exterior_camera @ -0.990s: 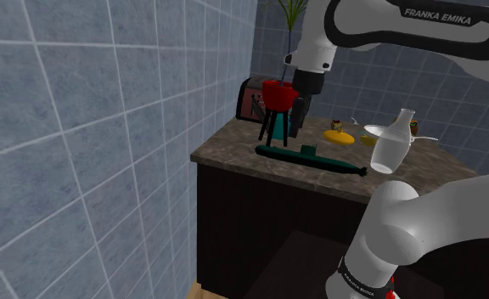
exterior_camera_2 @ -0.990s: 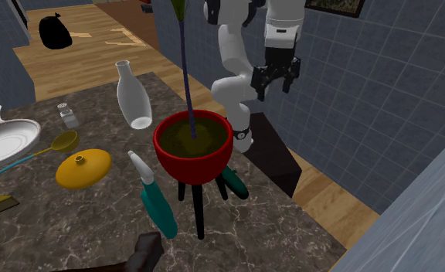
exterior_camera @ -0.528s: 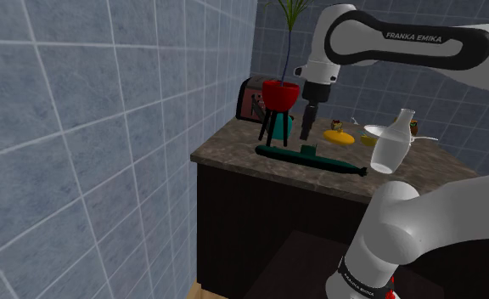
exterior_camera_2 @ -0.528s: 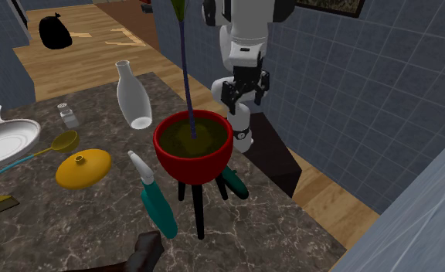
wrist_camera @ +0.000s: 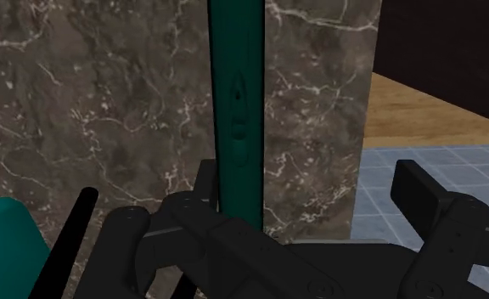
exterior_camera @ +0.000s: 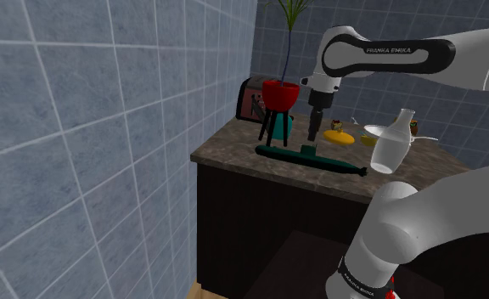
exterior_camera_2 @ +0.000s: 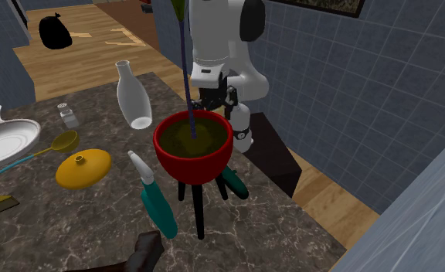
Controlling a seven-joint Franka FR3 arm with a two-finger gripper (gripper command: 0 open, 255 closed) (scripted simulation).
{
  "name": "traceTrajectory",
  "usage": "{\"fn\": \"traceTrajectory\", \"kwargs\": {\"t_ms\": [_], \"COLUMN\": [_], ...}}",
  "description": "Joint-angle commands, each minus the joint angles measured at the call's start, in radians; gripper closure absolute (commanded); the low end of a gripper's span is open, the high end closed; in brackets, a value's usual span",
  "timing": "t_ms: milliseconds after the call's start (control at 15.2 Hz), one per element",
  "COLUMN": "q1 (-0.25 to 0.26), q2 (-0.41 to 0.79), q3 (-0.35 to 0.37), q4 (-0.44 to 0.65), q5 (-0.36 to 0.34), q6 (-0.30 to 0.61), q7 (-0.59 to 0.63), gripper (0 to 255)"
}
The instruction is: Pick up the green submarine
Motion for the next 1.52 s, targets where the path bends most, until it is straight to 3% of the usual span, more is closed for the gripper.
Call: {"fn": "traceTrajectory", "kwargs": {"t_ms": [0, 660, 726, 1452], "q1": [-0.004, -0.011, -0.011, -0.009], "q2": [0.038, 0.052, 0.051, 0.050], "q3": [-0.053, -0.091, -0.089, -0.085], "q4": [0.009, -0.085, -0.086, -0.060], "q5": [-0.027, -0.051, -0.050, -0.046], "q6": [0.035, 0.144, 0.144, 0.117], "q7": [-0.060, -0.073, -0.071, -0.074], "gripper": [0, 0, 255, 255]}}
